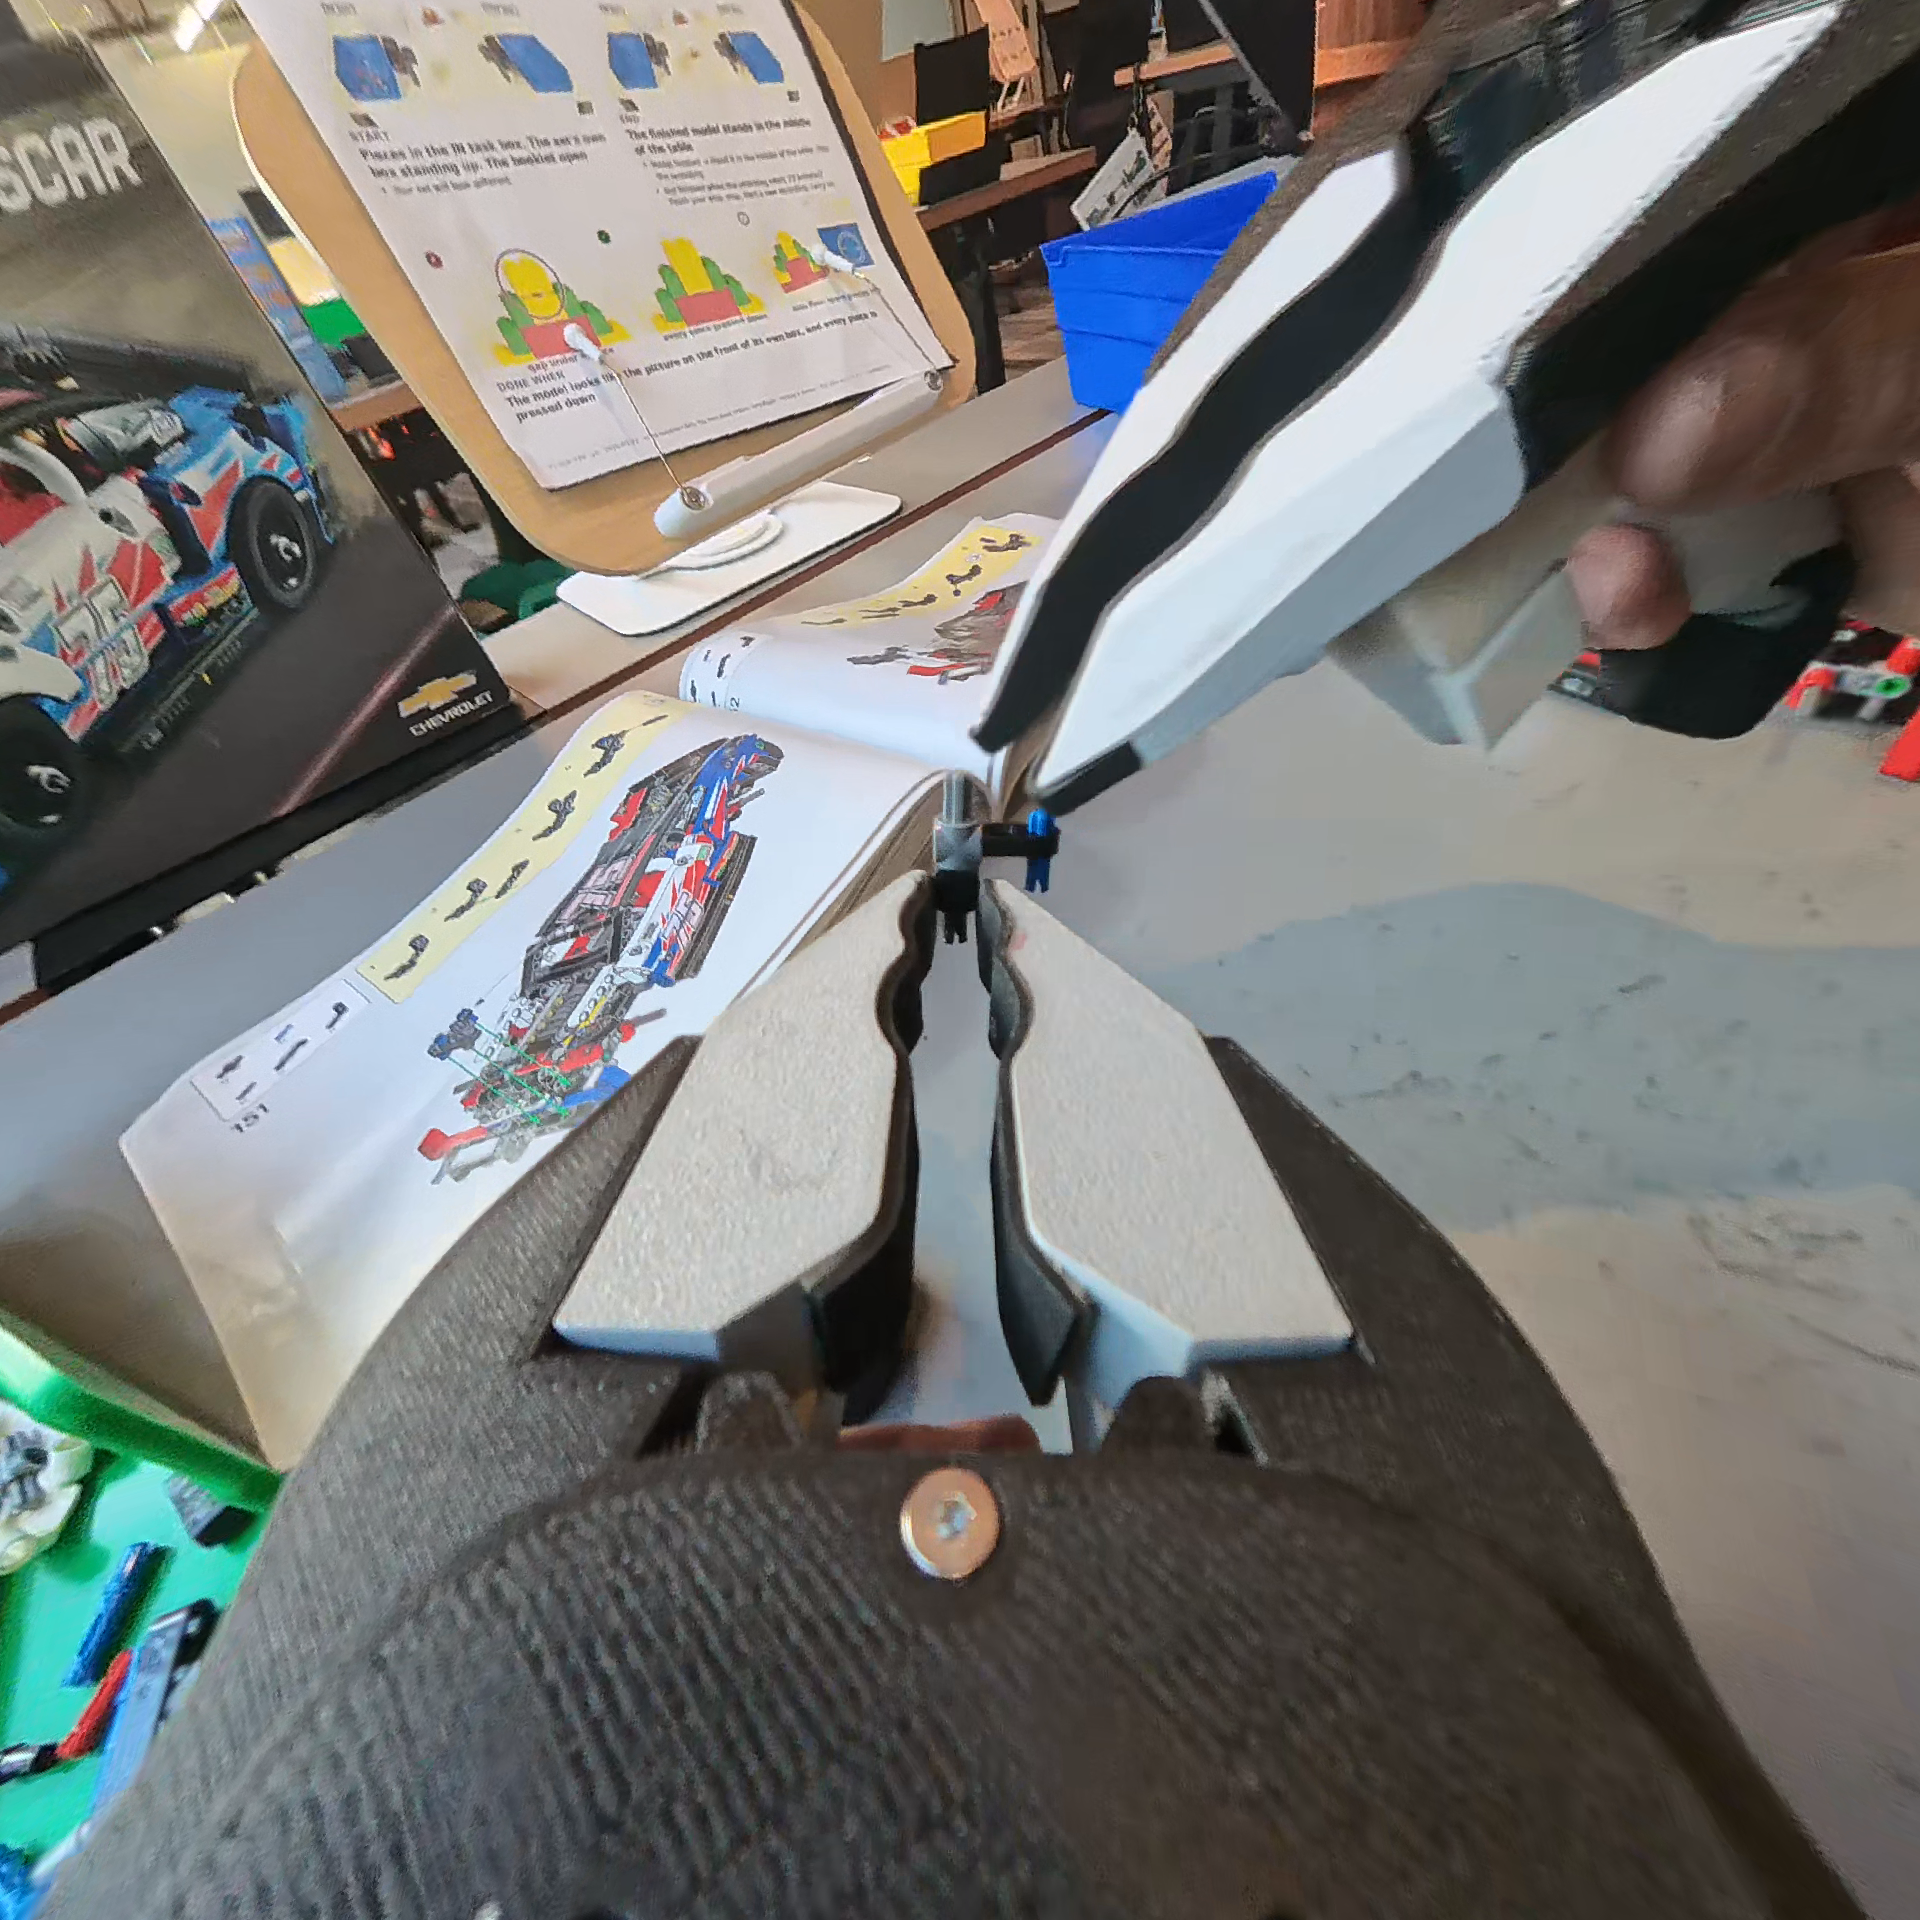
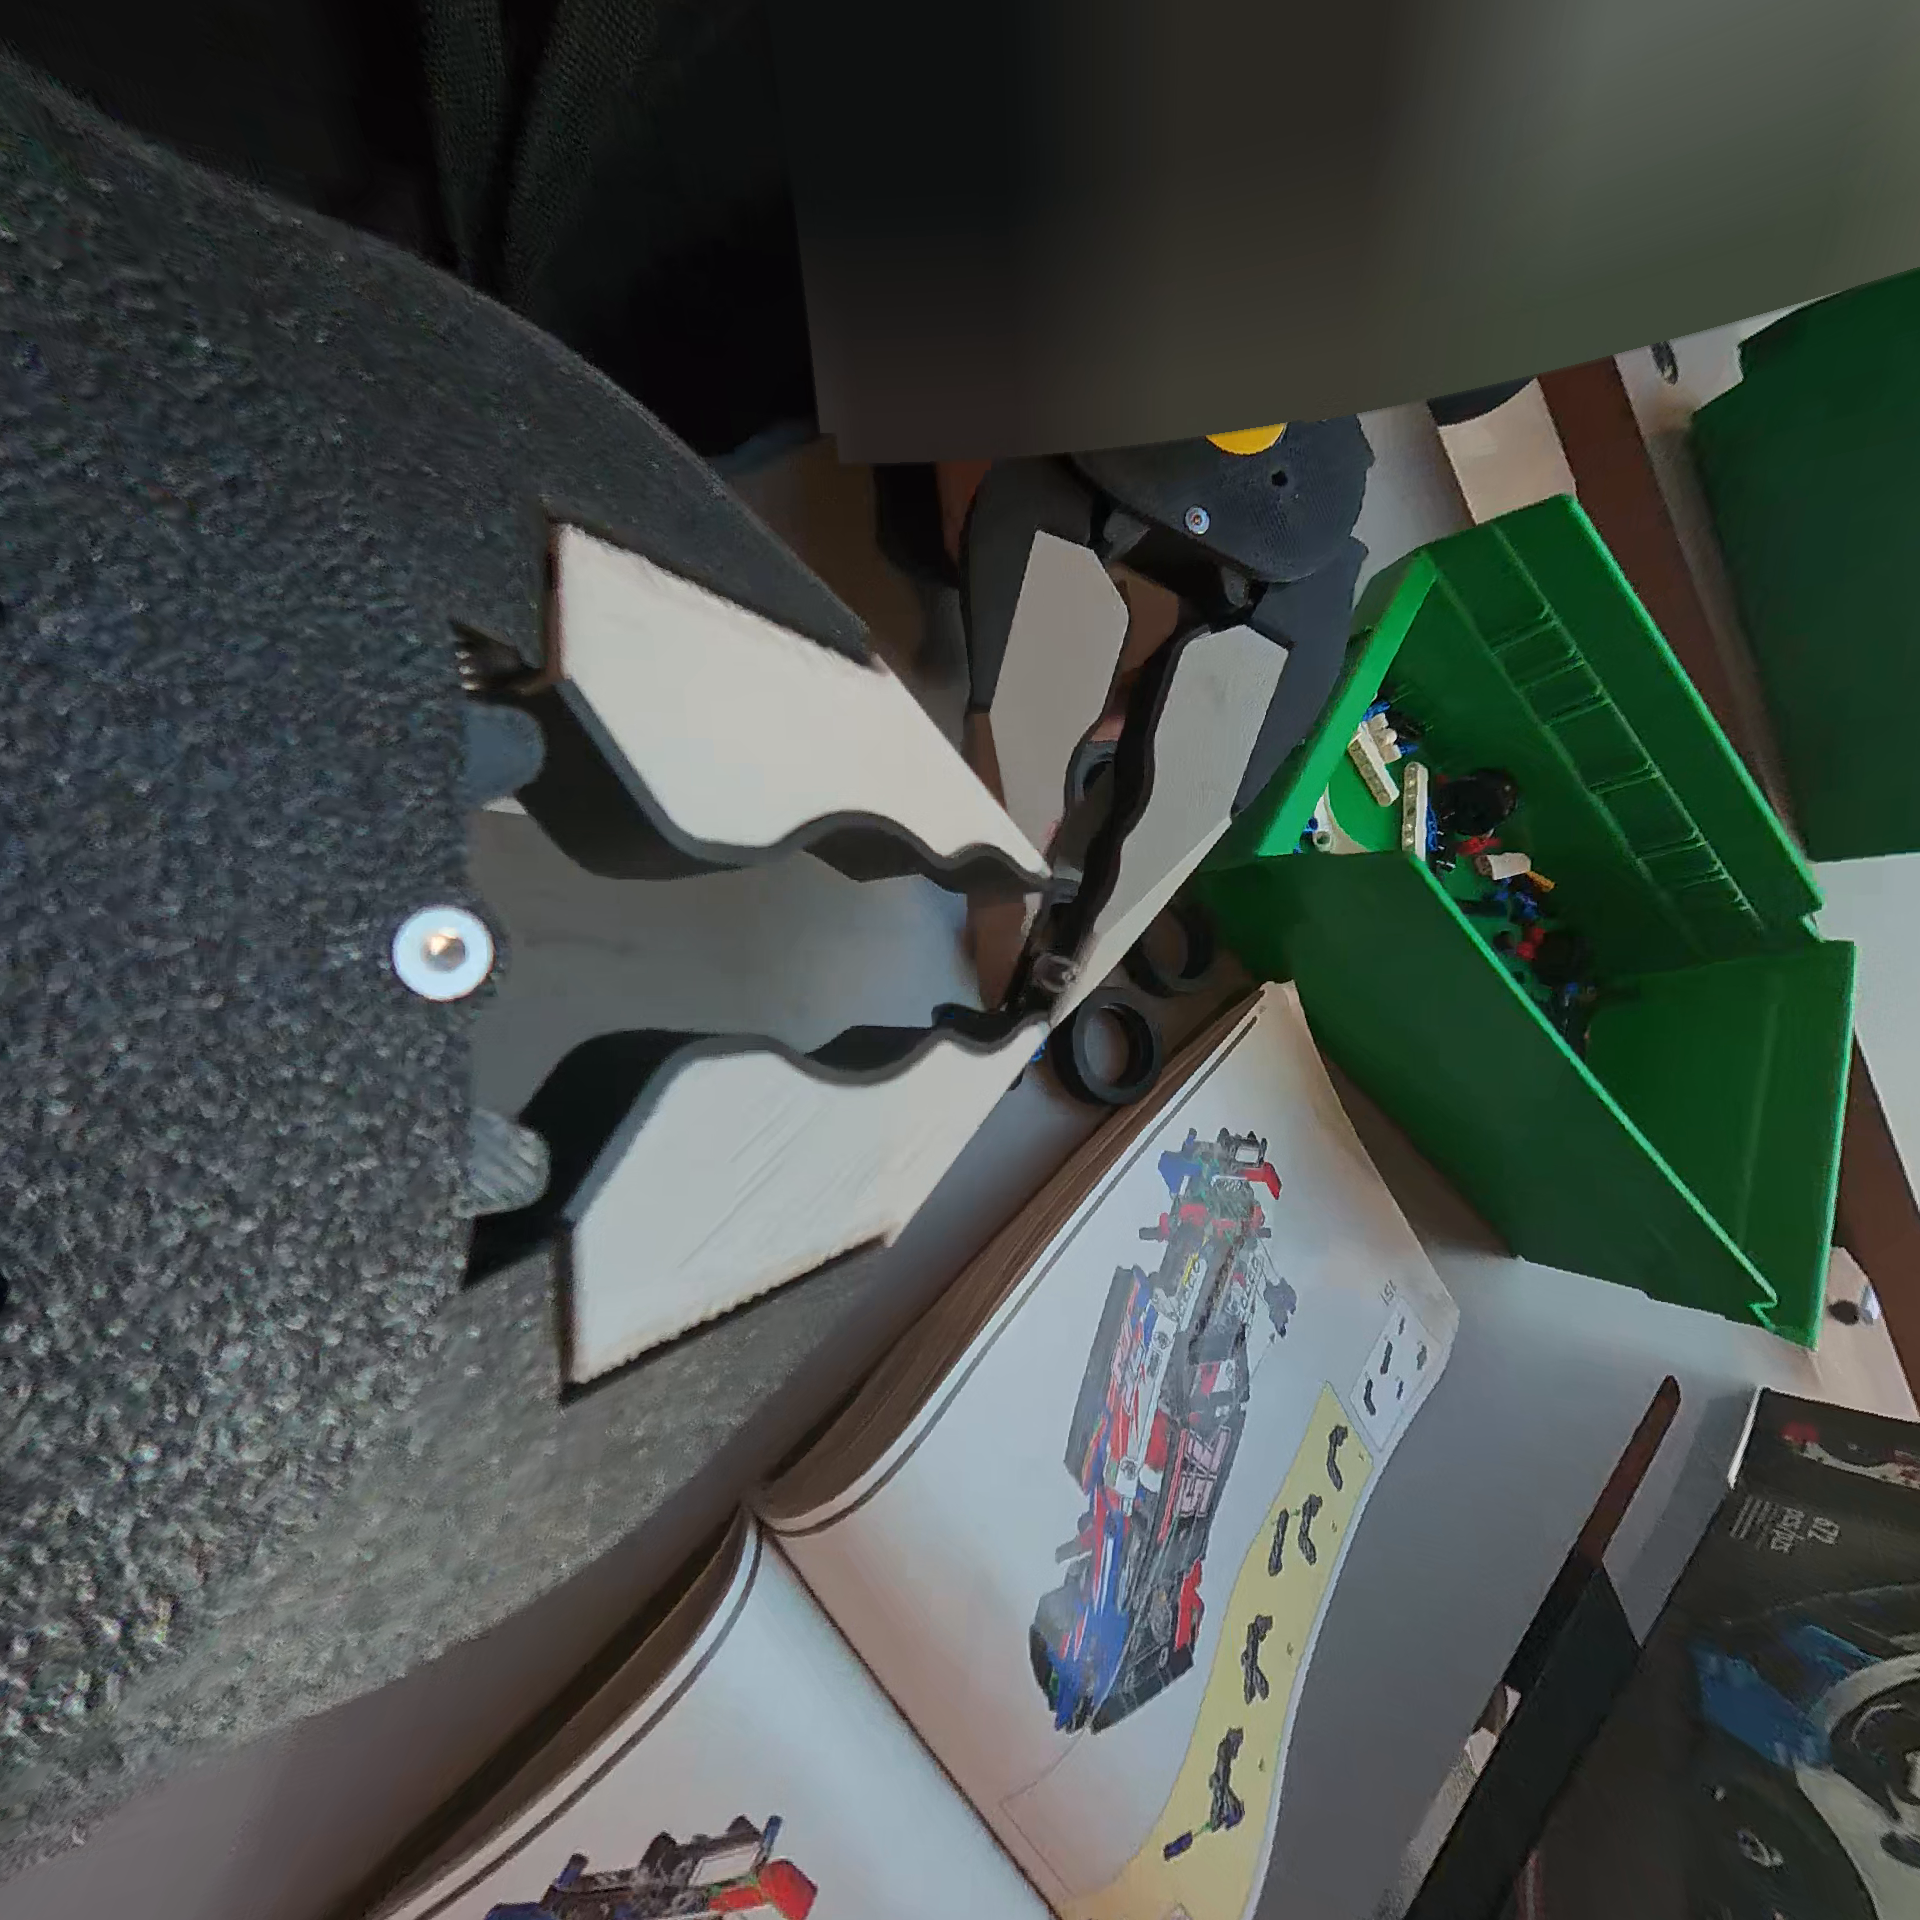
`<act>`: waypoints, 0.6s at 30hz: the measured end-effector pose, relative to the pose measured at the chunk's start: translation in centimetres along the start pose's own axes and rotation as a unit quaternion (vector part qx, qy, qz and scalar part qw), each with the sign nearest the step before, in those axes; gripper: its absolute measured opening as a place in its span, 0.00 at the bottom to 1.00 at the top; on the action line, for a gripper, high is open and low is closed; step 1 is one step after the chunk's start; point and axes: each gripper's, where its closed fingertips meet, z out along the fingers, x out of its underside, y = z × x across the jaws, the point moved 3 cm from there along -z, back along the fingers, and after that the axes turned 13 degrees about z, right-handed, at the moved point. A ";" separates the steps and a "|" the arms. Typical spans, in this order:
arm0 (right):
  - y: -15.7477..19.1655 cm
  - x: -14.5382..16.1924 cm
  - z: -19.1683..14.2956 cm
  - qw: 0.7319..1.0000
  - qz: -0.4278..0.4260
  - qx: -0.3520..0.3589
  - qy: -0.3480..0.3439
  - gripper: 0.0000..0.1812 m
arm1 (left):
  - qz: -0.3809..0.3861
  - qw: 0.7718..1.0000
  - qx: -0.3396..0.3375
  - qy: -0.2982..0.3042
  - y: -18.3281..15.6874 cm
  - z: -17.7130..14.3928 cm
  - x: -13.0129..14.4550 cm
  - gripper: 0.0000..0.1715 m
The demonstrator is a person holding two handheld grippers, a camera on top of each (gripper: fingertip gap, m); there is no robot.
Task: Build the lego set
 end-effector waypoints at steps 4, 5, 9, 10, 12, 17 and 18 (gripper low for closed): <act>0.4 0.2 0.5 1.000 0.003 0.000 0.009 0.10 | 0.031 0.999 -0.018 -0.005 -0.2 -0.1 -0.5 0.03; 0.4 0.2 0.6 1.000 0.005 0.002 0.006 0.09 | 0.035 0.999 -0.020 -0.003 -0.2 -0.1 -0.5 0.03; 0.3 0.2 0.5 1.000 0.025 0.002 -0.009 0.04 | 0.065 0.997 -0.035 -0.008 -0.5 -0.3 -1.0 0.03; 0.2 0.3 0.4 1.000 0.028 0.002 -0.009 0.04 | 0.065 0.997 -0.033 -0.007 -0.6 -0.2 -1.0 0.03; 0.3 0.3 0.2 0.999 0.035 -0.004 -0.012 0.04 | 0.063 0.997 -0.031 -0.016 -0.7 -0.4 -1.3 0.03; 0.6 0.2 -0.5 0.999 0.037 -0.014 -0.010 0.03 | 0.054 0.998 -0.010 -0.038 -1.2 -0.6 -1.8 0.03; 0.5 0.2 -0.8 0.999 0.043 -0.018 -0.011 0.03 | 0.049 0.998 -0.001 -0.045 -1.3 -0.7 -1.9 0.05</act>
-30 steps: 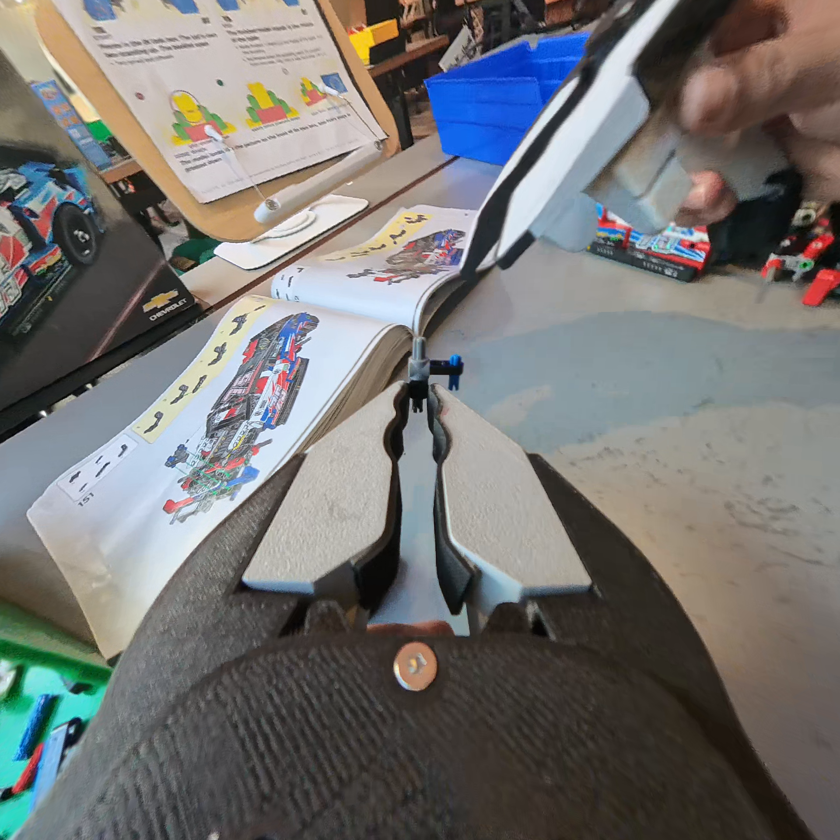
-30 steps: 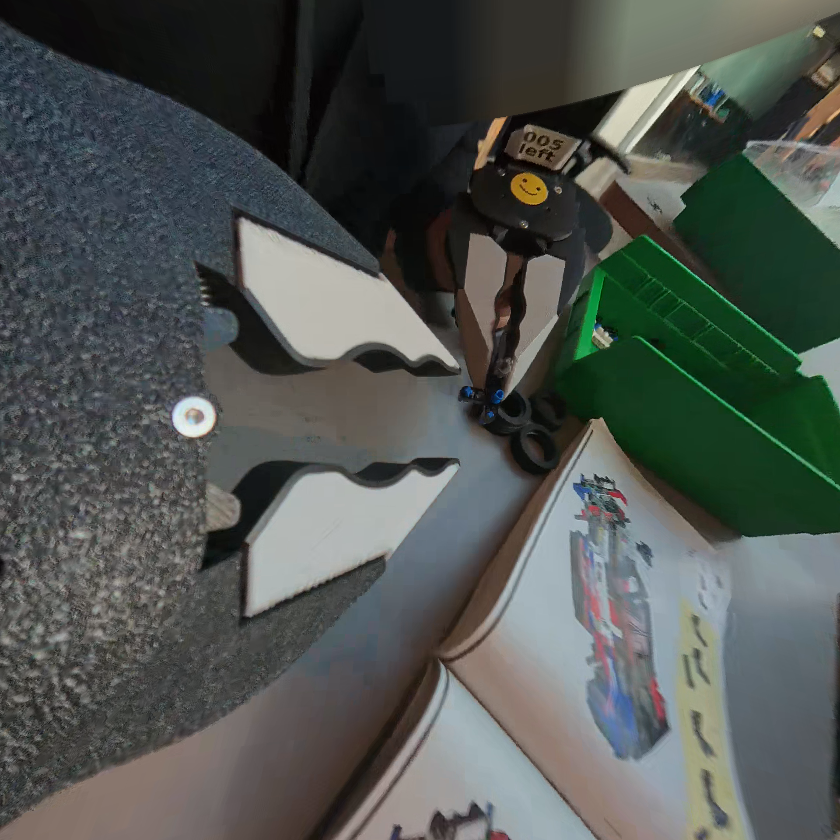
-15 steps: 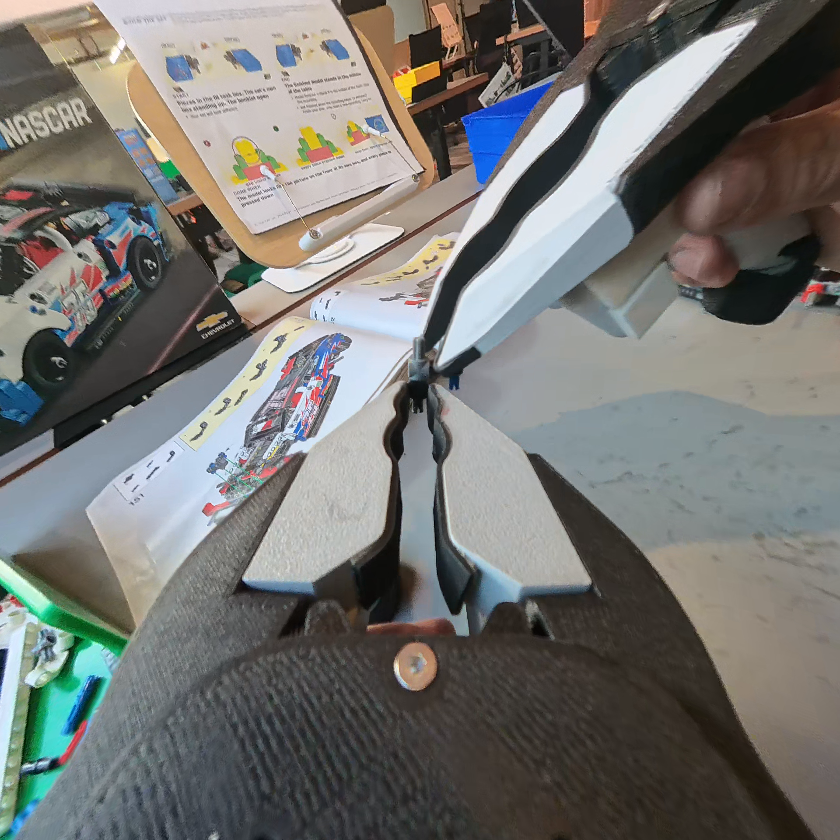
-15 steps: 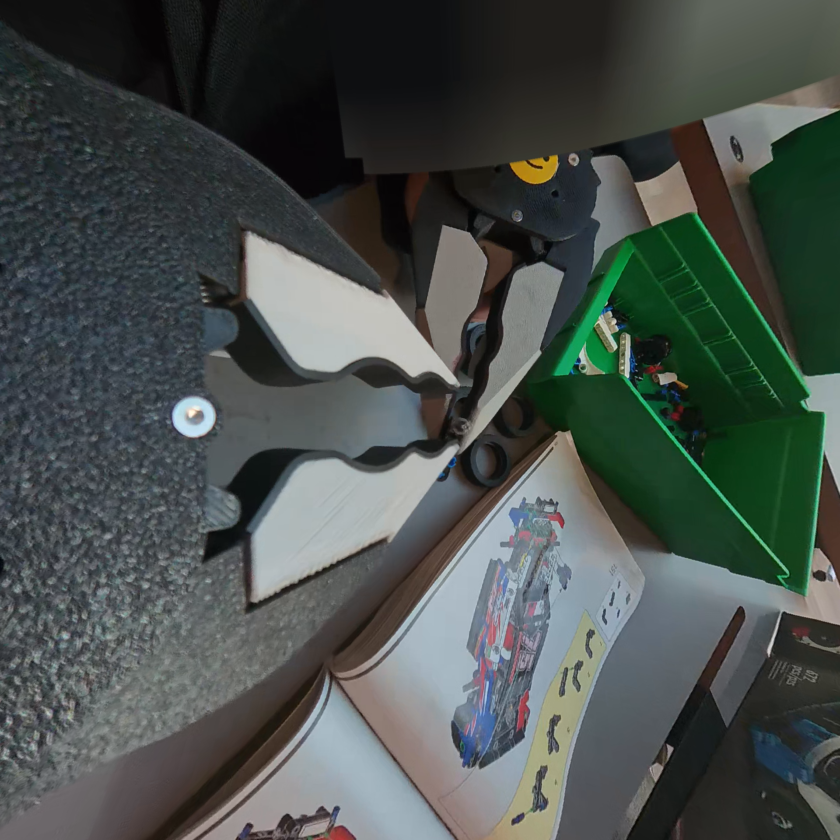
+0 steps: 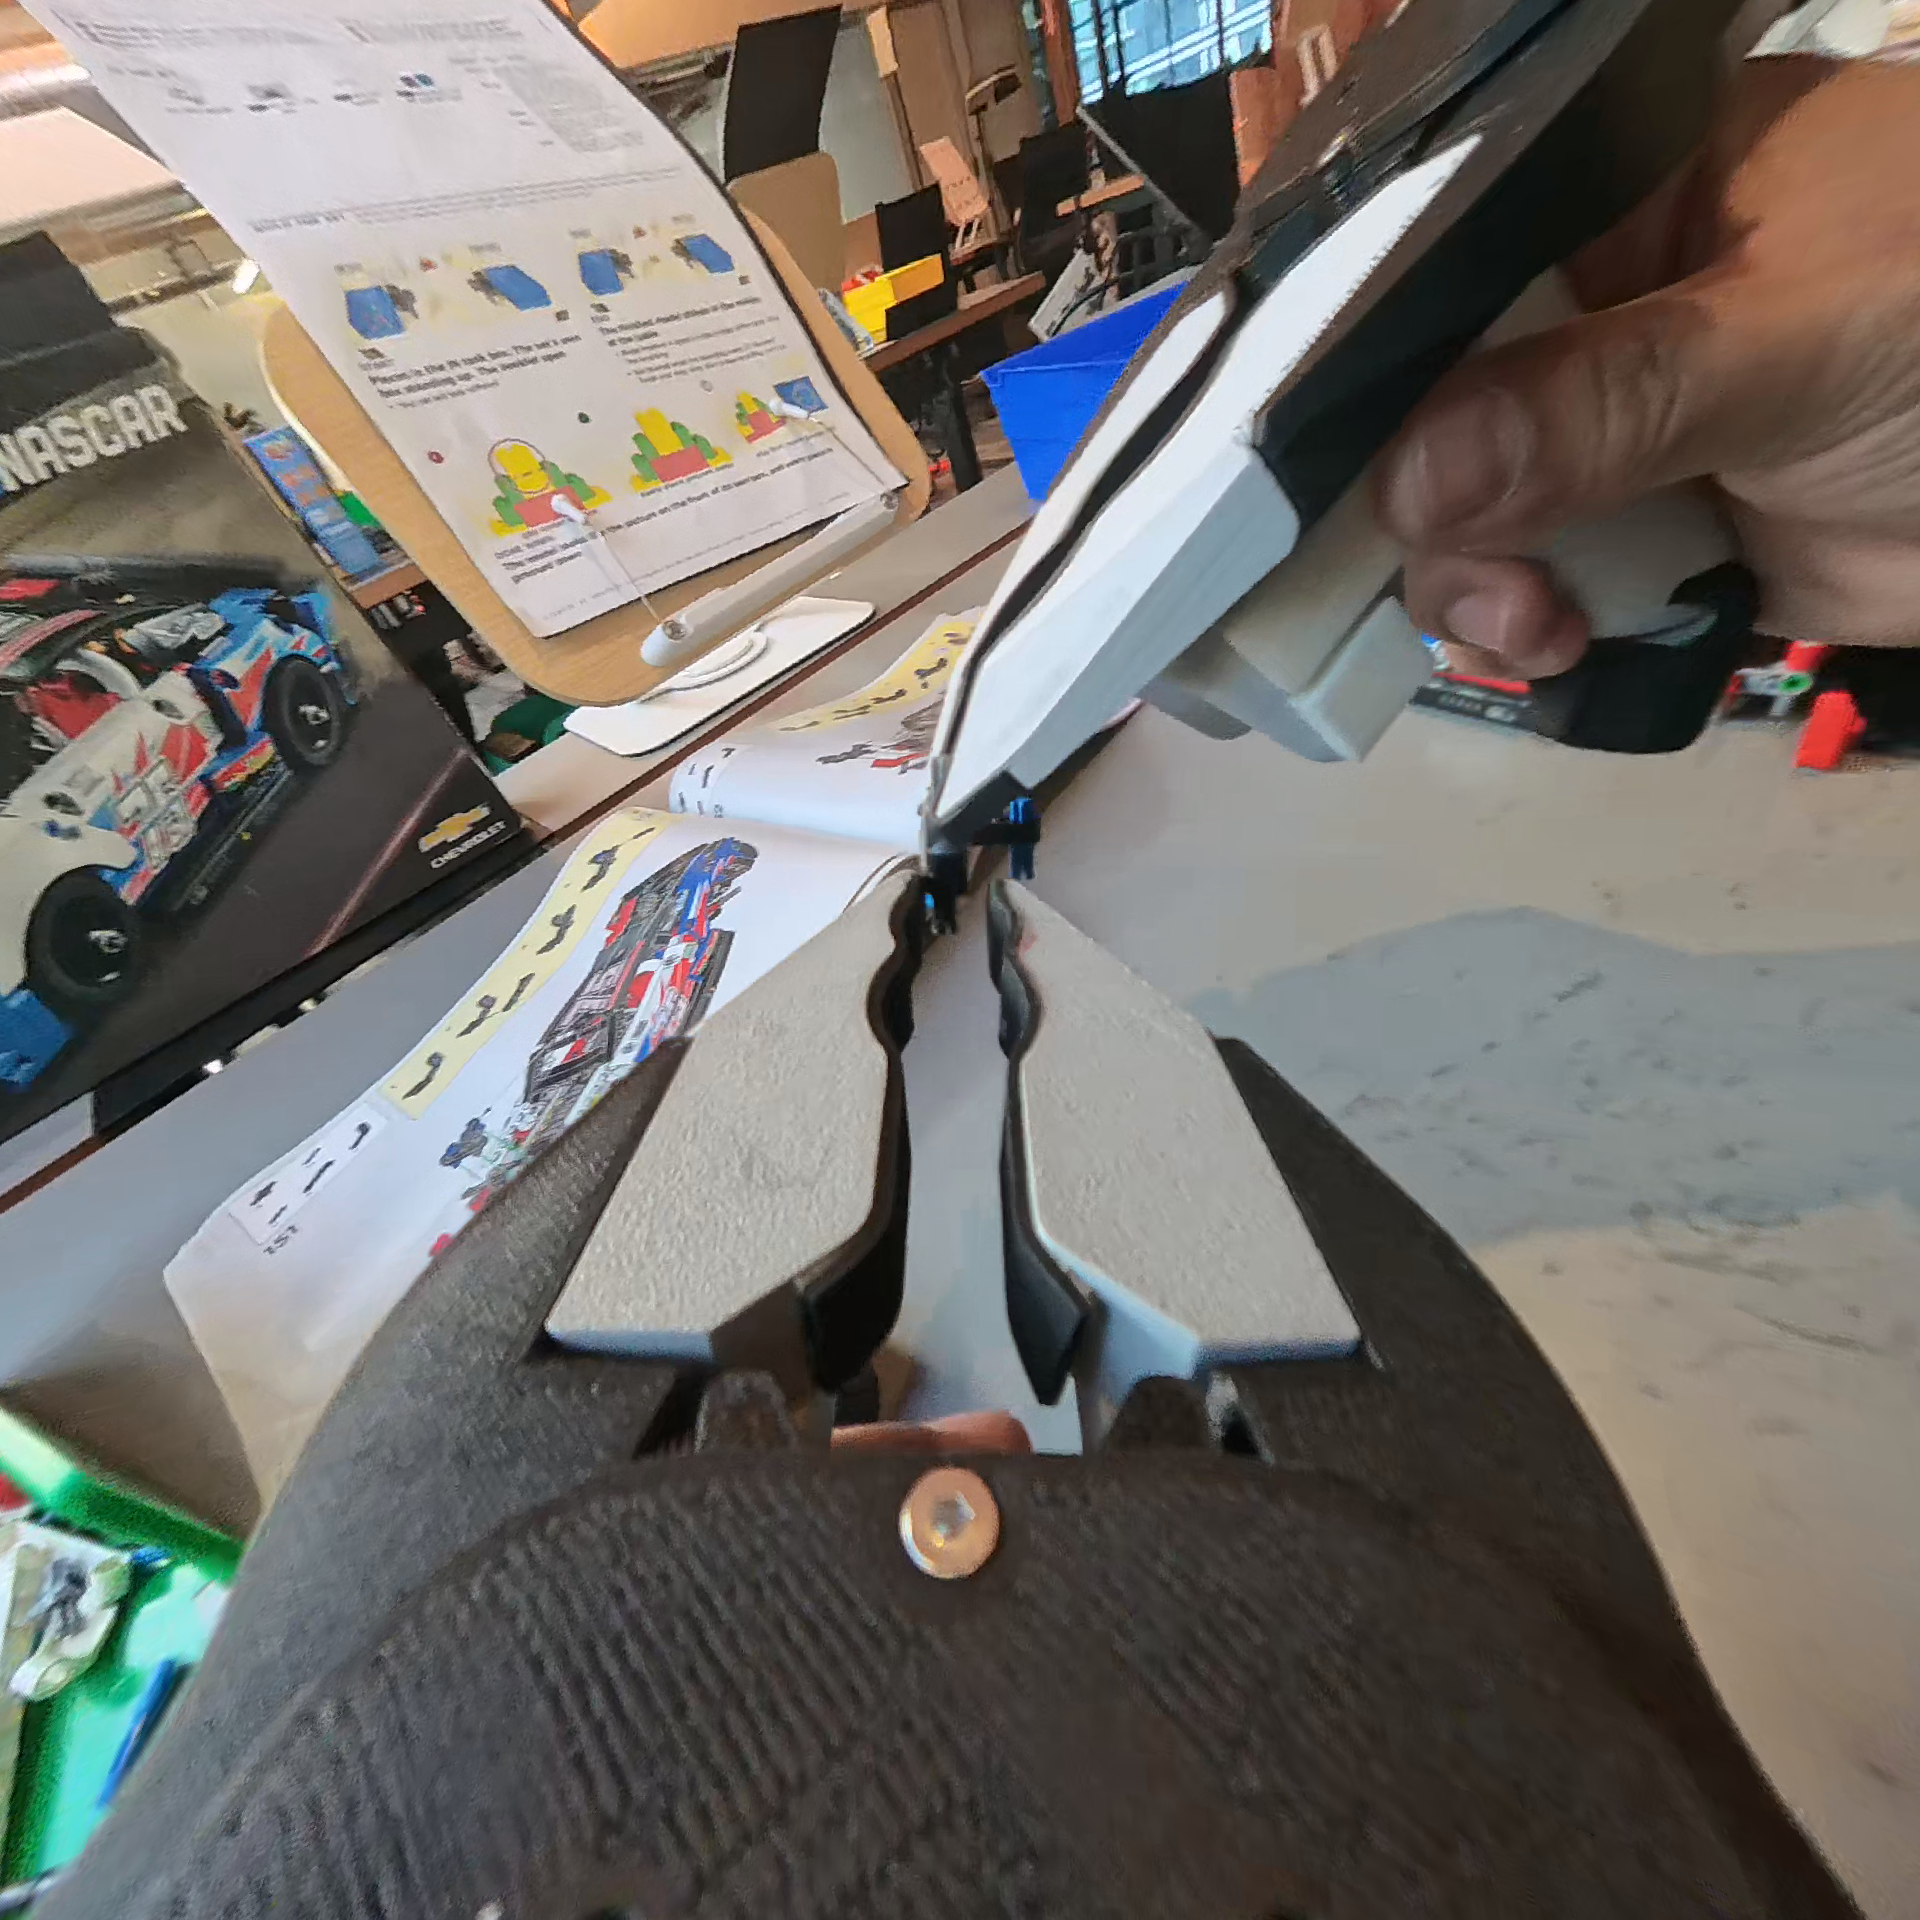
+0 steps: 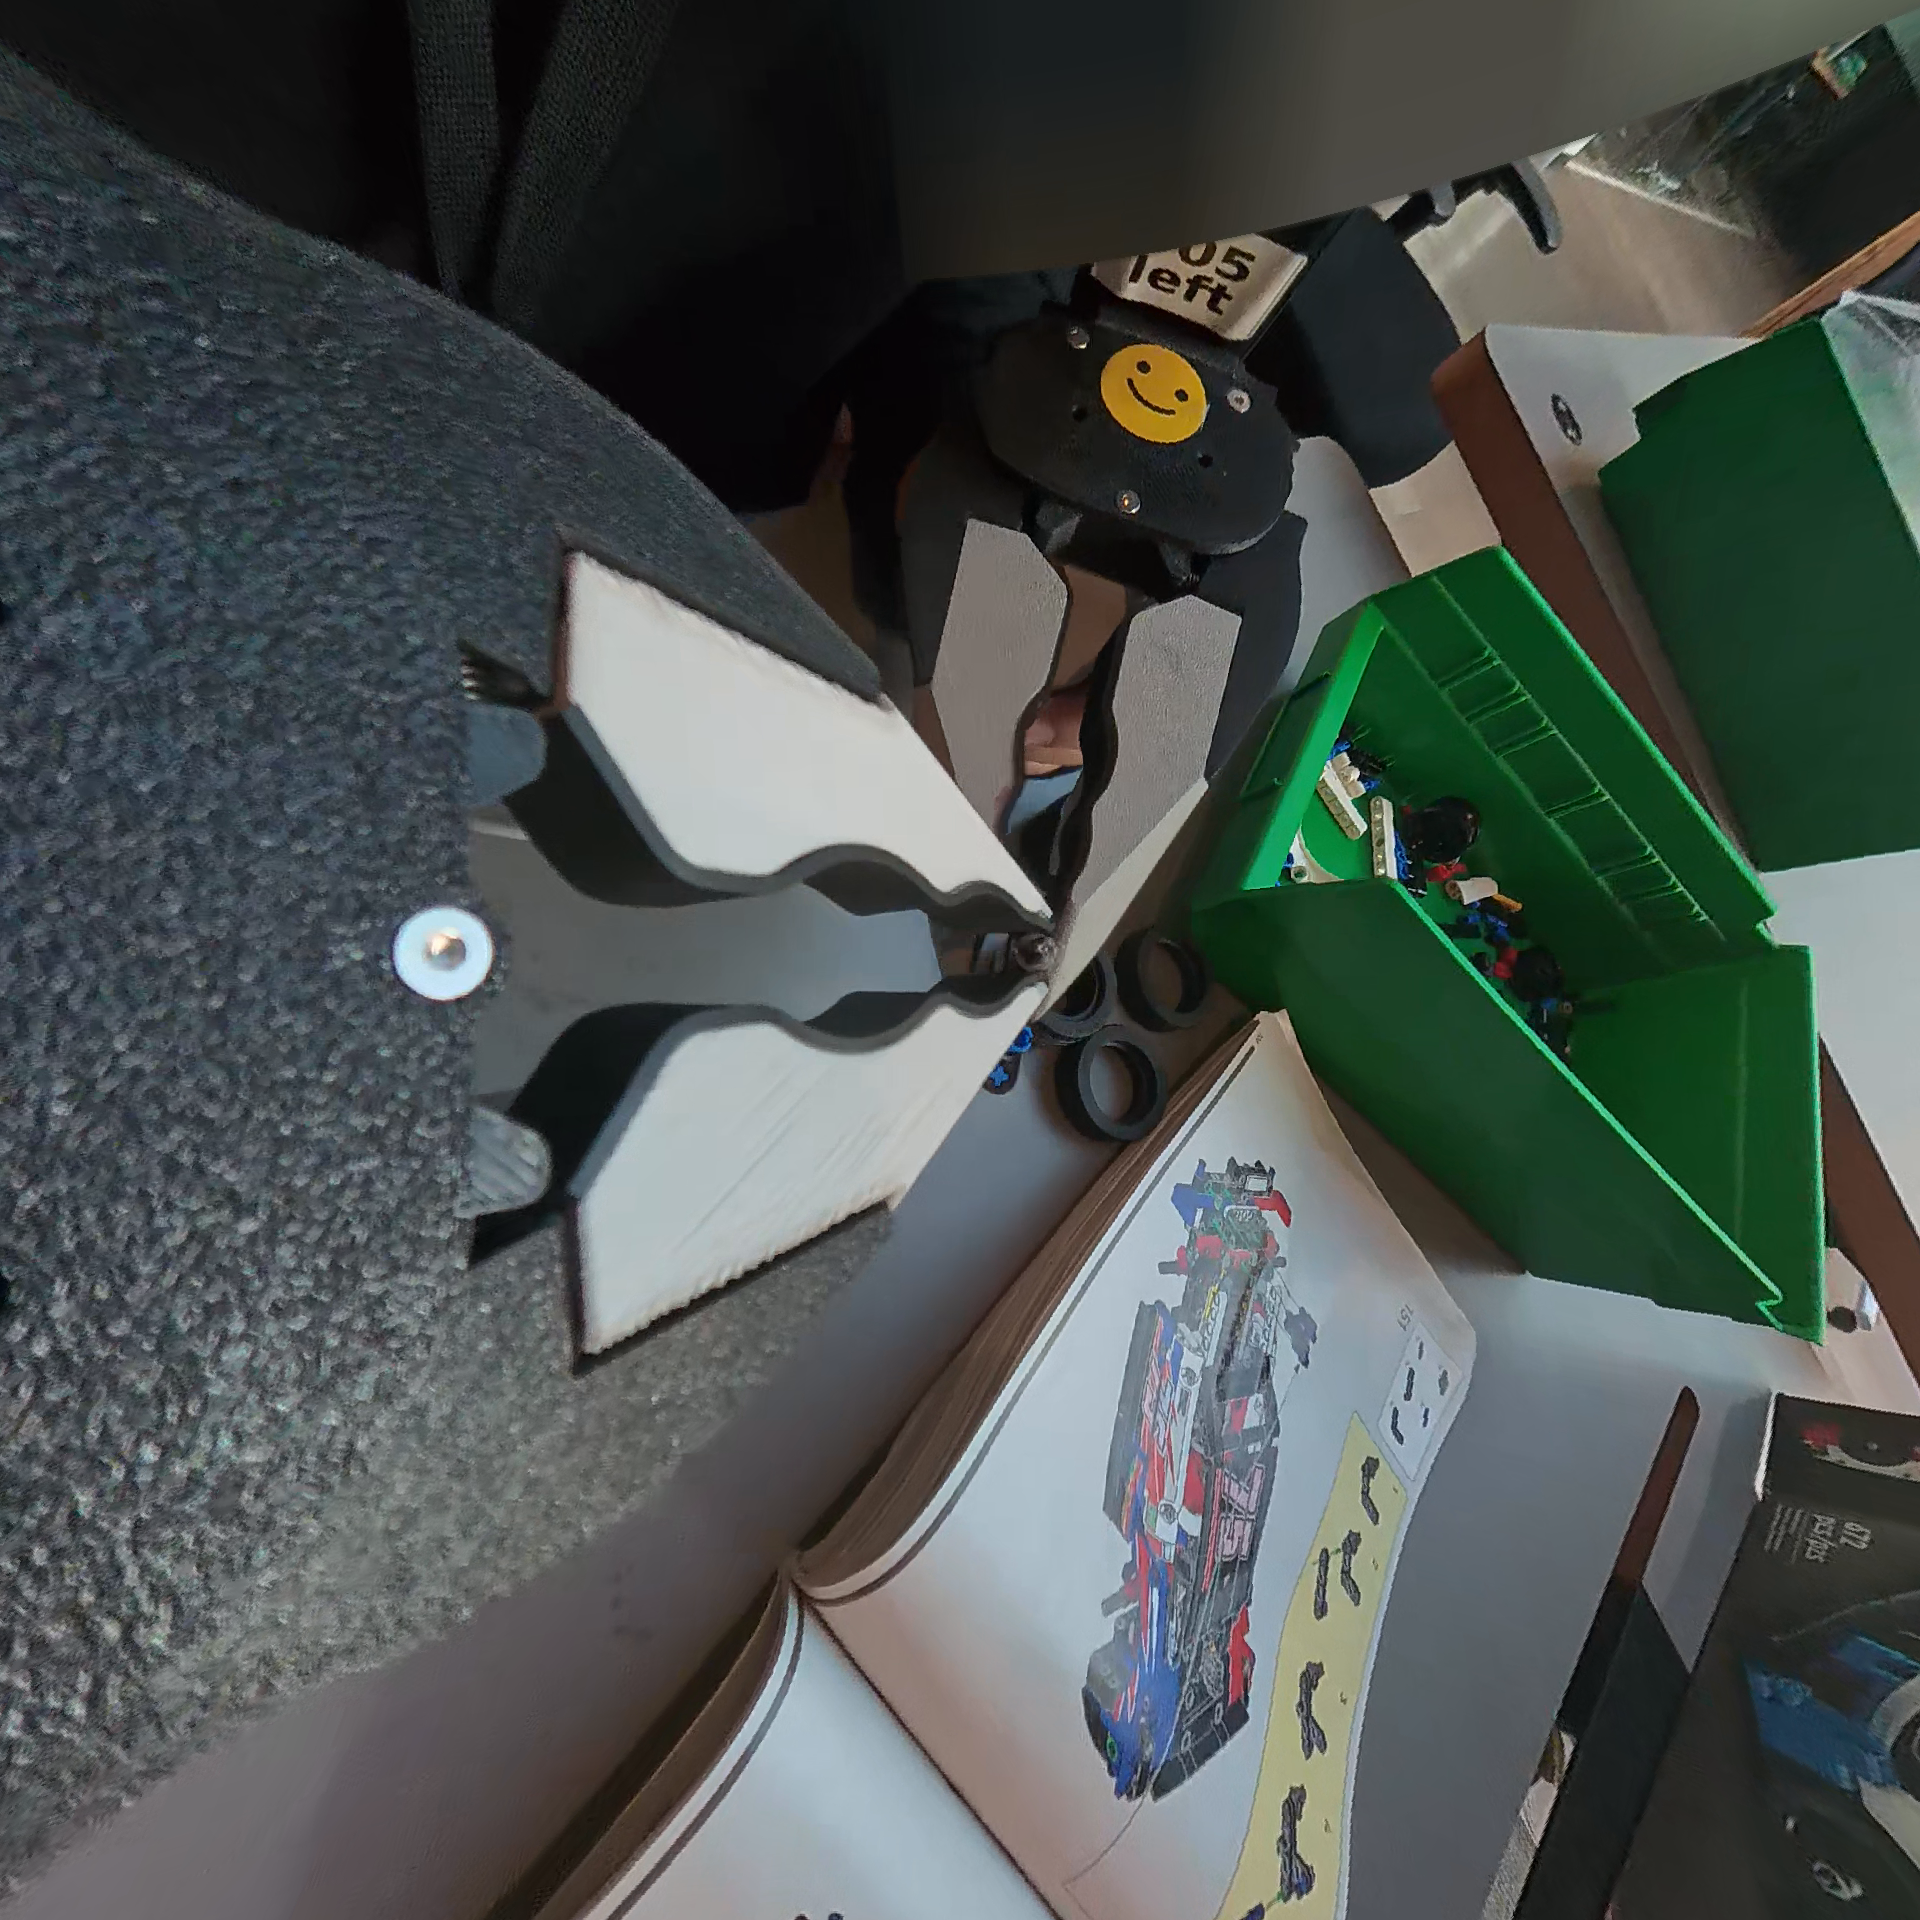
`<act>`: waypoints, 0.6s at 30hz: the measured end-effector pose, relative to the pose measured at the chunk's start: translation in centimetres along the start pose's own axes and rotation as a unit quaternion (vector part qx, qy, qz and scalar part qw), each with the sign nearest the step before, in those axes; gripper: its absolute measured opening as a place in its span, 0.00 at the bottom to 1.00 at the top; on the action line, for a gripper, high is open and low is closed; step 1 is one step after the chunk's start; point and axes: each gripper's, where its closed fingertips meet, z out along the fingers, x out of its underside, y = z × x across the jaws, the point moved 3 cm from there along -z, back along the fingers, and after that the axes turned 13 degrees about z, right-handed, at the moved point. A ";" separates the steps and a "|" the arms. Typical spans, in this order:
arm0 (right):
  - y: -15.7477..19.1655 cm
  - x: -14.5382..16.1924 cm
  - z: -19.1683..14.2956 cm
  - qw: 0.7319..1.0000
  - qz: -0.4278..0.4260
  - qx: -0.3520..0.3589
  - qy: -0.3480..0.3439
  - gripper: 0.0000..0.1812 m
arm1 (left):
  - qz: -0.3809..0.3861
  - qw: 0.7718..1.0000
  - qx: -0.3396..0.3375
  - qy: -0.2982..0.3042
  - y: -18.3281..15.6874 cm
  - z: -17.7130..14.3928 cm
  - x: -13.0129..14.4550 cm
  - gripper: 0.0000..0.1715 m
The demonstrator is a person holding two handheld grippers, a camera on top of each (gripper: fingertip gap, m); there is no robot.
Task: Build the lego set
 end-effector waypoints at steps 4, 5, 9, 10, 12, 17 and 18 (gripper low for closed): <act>-0.3 -0.3 -2.2 1.000 0.011 -0.022 -0.006 0.03 | -0.008 1.000 0.025 0.002 -0.6 0.1 0.1 0.13; -0.2 -0.2 -3.2 1.000 0.010 -0.028 -0.006 0.03 | -0.009 0.999 0.037 0.003 -0.9 0.3 0.2 0.15; -0.3 1.1 -7.9 0.999 -0.021 -0.037 0.014 0.03 | -0.001 0.997 0.079 0.000 -2.6 0.5 -0.1 0.15; -0.6 1.7 -9.2 0.999 -0.030 -0.031 0.021 0.03 | 0.006 0.996 0.088 -0.007 -3.0 0.5 -0.3 0.15; -1.0 3.4 -11.8 0.998 -0.049 -0.026 0.042 0.03 | 0.026 0.994 0.105 -0.016 -4.0 0.5 -0.8 0.14; -1.9 7.5 -17.9 0.994 -0.084 -0.005 0.071 0.03 | 0.072 0.981 0.179 -0.033 -7.4 0.7 -1.5 0.14; -2.0 8.2 -18.8 0.993 -0.089 -0.002 0.075 0.03 | 0.087 0.977 0.191 -0.028 -8.1 1.0 -1.5 0.14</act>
